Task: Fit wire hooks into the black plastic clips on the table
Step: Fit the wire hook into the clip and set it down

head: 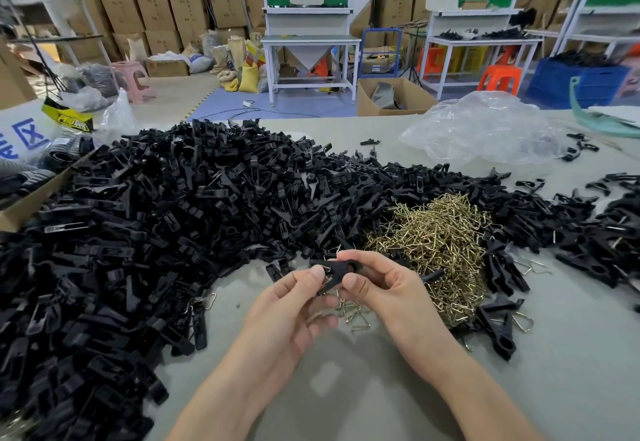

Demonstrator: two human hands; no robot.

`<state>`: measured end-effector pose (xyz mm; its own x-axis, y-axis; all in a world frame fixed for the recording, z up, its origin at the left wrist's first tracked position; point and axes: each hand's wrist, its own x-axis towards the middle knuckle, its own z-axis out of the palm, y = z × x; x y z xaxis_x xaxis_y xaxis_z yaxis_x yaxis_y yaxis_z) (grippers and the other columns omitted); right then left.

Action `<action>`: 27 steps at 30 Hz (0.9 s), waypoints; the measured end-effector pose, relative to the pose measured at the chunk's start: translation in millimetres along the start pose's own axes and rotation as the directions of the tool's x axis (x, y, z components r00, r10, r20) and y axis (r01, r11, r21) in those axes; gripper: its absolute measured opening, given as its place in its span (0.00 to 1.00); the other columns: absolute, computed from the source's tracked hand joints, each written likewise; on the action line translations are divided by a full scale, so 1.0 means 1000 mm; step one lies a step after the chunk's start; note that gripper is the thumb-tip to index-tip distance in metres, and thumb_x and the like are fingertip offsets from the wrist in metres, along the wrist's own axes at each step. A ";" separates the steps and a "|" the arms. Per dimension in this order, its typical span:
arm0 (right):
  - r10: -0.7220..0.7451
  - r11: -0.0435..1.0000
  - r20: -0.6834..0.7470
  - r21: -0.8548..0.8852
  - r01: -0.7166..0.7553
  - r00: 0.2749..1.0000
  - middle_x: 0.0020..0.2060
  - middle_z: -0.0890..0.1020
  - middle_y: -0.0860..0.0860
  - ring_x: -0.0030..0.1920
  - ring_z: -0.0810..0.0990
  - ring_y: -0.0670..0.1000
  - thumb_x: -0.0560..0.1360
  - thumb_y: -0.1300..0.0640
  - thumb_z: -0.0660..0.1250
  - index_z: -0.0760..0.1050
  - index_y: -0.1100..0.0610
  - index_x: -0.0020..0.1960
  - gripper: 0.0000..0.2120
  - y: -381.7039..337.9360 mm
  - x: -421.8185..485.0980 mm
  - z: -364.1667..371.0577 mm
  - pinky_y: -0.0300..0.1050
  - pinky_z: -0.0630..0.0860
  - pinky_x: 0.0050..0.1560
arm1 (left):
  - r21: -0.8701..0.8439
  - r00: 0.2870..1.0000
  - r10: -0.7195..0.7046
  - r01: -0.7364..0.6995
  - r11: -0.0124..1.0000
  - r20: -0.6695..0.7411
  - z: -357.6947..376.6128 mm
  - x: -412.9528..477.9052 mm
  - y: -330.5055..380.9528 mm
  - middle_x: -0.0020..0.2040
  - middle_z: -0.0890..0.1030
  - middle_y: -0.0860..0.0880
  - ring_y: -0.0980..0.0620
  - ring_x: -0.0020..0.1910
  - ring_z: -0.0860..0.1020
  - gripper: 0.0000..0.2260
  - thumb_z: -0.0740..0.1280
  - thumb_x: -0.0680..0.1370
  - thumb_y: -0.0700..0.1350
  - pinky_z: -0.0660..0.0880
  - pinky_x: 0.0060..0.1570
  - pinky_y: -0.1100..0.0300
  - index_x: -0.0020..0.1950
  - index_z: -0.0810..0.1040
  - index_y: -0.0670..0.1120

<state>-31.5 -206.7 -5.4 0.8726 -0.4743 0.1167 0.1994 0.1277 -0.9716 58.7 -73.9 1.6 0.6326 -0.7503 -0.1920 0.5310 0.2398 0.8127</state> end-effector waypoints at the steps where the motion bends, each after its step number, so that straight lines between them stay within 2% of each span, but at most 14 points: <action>1: 0.002 1.000 0.012 0.014 -0.002 1.000 0.50 0.87 0.54 0.50 0.85 0.49 0.72 0.57 0.73 0.84 0.49 0.55 0.13 0.000 0.000 -0.001 0.39 0.79 0.53 | -0.061 0.997 -0.038 0.042 0.997 0.060 -0.001 -0.001 0.001 0.46 0.84 0.40 0.51 0.36 0.82 0.09 0.71 0.73 0.43 0.80 0.34 0.58 0.49 0.84 0.40; 3: 0.012 1.000 0.044 0.022 -0.013 0.999 0.53 0.86 0.56 0.53 0.85 0.54 0.73 0.56 0.72 0.84 0.50 0.57 0.12 0.000 0.000 -0.004 0.51 0.81 0.56 | -0.124 0.985 -0.083 0.102 0.987 0.154 -0.005 -0.002 0.002 0.50 0.83 0.38 0.47 0.39 0.84 0.10 0.71 0.75 0.41 0.82 0.36 0.56 0.55 0.82 0.39; 4: 0.022 0.999 0.063 0.023 -0.023 0.998 0.54 0.86 0.57 0.54 0.85 0.57 0.74 0.55 0.72 0.84 0.51 0.57 0.13 0.000 0.000 -0.005 0.58 0.80 0.57 | -0.123 0.976 -0.092 0.117 0.986 0.196 -0.006 -0.002 0.002 0.51 0.83 0.38 0.45 0.40 0.84 0.10 0.72 0.76 0.41 0.82 0.37 0.55 0.56 0.81 0.40; 5: 0.028 0.999 0.079 0.022 -0.030 0.996 0.55 0.85 0.57 0.56 0.84 0.59 0.74 0.54 0.71 0.83 0.51 0.58 0.13 0.001 0.000 -0.006 0.61 0.78 0.59 | -0.101 0.968 -0.096 0.122 0.987 0.231 -0.008 -0.003 0.003 0.51 0.83 0.38 0.44 0.41 0.85 0.11 0.72 0.75 0.42 0.82 0.37 0.54 0.57 0.82 0.41; 6: 0.028 0.999 0.087 0.015 -0.029 0.996 0.56 0.85 0.58 0.57 0.84 0.60 0.75 0.54 0.71 0.83 0.52 0.59 0.13 0.001 0.000 -0.008 0.60 0.78 0.60 | -0.068 0.961 -0.095 0.117 0.991 0.261 -0.009 -0.003 0.003 0.51 0.83 0.38 0.44 0.43 0.85 0.12 0.72 0.75 0.43 0.82 0.38 0.54 0.58 0.82 0.43; 10: 0.002 0.998 0.099 -0.063 0.004 0.995 0.54 0.86 0.56 0.57 0.84 0.56 0.77 0.52 0.68 0.83 0.50 0.61 0.14 0.001 -0.001 -0.011 0.44 0.80 0.57 | 0.000 0.930 -0.084 0.091 0.996 0.357 -0.013 -0.004 0.004 0.51 0.82 0.40 0.48 0.44 0.82 0.19 0.72 0.76 0.46 0.80 0.40 0.55 0.67 0.78 0.49; 13: 0.018 0.998 0.117 -0.069 -0.010 0.993 0.53 0.86 0.59 0.56 0.83 0.57 0.78 0.51 0.67 0.83 0.47 0.62 0.14 0.006 0.000 -0.013 0.49 0.79 0.61 | -0.071 0.907 -0.091 0.132 0.989 0.412 -0.013 -0.006 0.003 0.48 0.81 0.43 0.51 0.41 0.80 0.24 0.75 0.75 0.46 0.79 0.41 0.56 0.70 0.76 0.48; 17: 0.029 0.997 0.139 -0.071 -0.019 0.990 0.47 0.87 0.56 0.49 0.83 0.56 0.77 0.51 0.67 0.83 0.52 0.62 0.16 0.006 0.000 -0.013 0.49 0.79 0.59 | -0.108 0.924 -0.066 0.114 0.988 0.378 -0.013 -0.007 -0.001 0.43 0.80 0.44 0.53 0.36 0.77 0.25 0.80 0.70 0.48 0.79 0.43 0.56 0.65 0.80 0.46; 22: 0.017 0.997 0.140 -0.080 -0.006 0.990 0.40 0.85 0.57 0.43 0.81 0.55 0.75 0.55 0.66 0.80 0.61 0.63 0.19 0.001 -0.002 -0.010 0.53 0.79 0.54 | -0.097 0.936 -0.033 0.071 0.993 0.350 -0.013 -0.006 -0.005 0.40 0.79 0.44 0.54 0.35 0.77 0.18 0.80 0.69 0.47 0.79 0.45 0.56 0.57 0.84 0.47; 25: 0.019 0.996 0.158 -0.086 -0.006 0.987 0.41 0.85 0.57 0.43 0.81 0.55 0.75 0.55 0.66 0.81 0.61 0.63 0.18 0.001 -0.003 -0.010 0.56 0.78 0.56 | -0.107 0.930 -0.043 0.088 0.990 0.364 -0.016 -0.006 -0.005 0.39 0.80 0.44 0.53 0.35 0.77 0.17 0.81 0.69 0.47 0.80 0.46 0.55 0.55 0.84 0.47; 27: 0.014 0.997 0.159 -0.078 -0.001 0.987 0.40 0.86 0.57 0.43 0.82 0.54 0.75 0.55 0.67 0.82 0.58 0.61 0.17 0.002 -0.003 -0.011 0.54 0.79 0.55 | -0.113 0.949 -0.054 0.093 0.989 0.309 -0.013 -0.006 -0.008 0.37 0.79 0.43 0.51 0.35 0.76 0.11 0.78 0.71 0.44 0.81 0.46 0.53 0.52 0.85 0.46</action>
<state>-38.3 -215.0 -9.7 0.9349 -0.3282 0.1348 0.1630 0.0597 -0.9848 58.3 -63.6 -10.7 0.3976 -0.9158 -0.0562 0.6483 0.2371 0.7235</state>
